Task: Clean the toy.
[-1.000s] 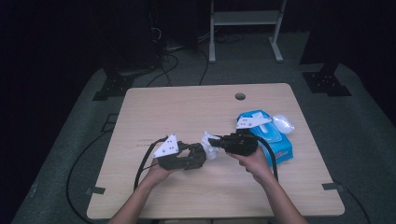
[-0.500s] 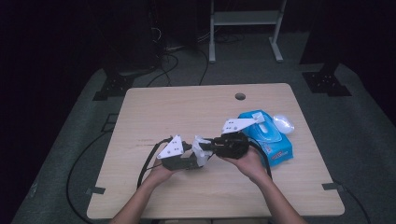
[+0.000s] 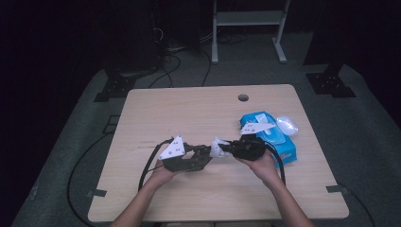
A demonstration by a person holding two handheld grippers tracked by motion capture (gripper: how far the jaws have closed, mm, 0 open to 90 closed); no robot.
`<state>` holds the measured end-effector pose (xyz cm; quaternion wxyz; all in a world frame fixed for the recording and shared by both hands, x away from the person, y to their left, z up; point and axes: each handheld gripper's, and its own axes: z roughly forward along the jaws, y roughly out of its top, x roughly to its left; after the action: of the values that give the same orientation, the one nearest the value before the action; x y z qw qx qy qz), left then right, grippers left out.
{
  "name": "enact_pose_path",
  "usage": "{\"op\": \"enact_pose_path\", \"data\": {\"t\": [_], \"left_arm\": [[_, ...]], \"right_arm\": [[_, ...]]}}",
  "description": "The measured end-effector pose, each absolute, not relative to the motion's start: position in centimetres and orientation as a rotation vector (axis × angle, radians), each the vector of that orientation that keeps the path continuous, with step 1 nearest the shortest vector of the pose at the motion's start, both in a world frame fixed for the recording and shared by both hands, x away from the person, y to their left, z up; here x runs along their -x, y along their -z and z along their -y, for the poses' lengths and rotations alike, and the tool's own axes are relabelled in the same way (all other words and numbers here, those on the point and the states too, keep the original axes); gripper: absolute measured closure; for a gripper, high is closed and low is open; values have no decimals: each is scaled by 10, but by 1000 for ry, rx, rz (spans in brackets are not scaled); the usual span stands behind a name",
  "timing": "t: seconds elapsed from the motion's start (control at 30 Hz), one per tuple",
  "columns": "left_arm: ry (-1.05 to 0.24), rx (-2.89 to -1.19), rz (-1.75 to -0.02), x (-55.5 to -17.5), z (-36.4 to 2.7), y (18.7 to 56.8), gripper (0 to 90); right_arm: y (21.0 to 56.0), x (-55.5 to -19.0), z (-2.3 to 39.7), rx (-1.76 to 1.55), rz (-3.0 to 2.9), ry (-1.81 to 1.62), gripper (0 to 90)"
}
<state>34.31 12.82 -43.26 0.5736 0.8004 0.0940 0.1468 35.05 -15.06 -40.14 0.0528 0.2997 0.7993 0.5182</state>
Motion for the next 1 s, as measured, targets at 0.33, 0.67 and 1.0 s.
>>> {"op": "enact_pose_path", "data": {"t": [0.33,0.67,1.0], "left_arm": [[-325,-1888,-232,-346,-125,431,652],[-300,-1944,-239,-353,-118,425,651],[-292,-2003,-249,-358,-116,422,651]], "right_arm": [[395,-347,153,-895,-2411,-1643,798],[397,-347,162,-920,-2400,-1641,797],[410,-348,173,-979,-2392,-1648,797]]}}
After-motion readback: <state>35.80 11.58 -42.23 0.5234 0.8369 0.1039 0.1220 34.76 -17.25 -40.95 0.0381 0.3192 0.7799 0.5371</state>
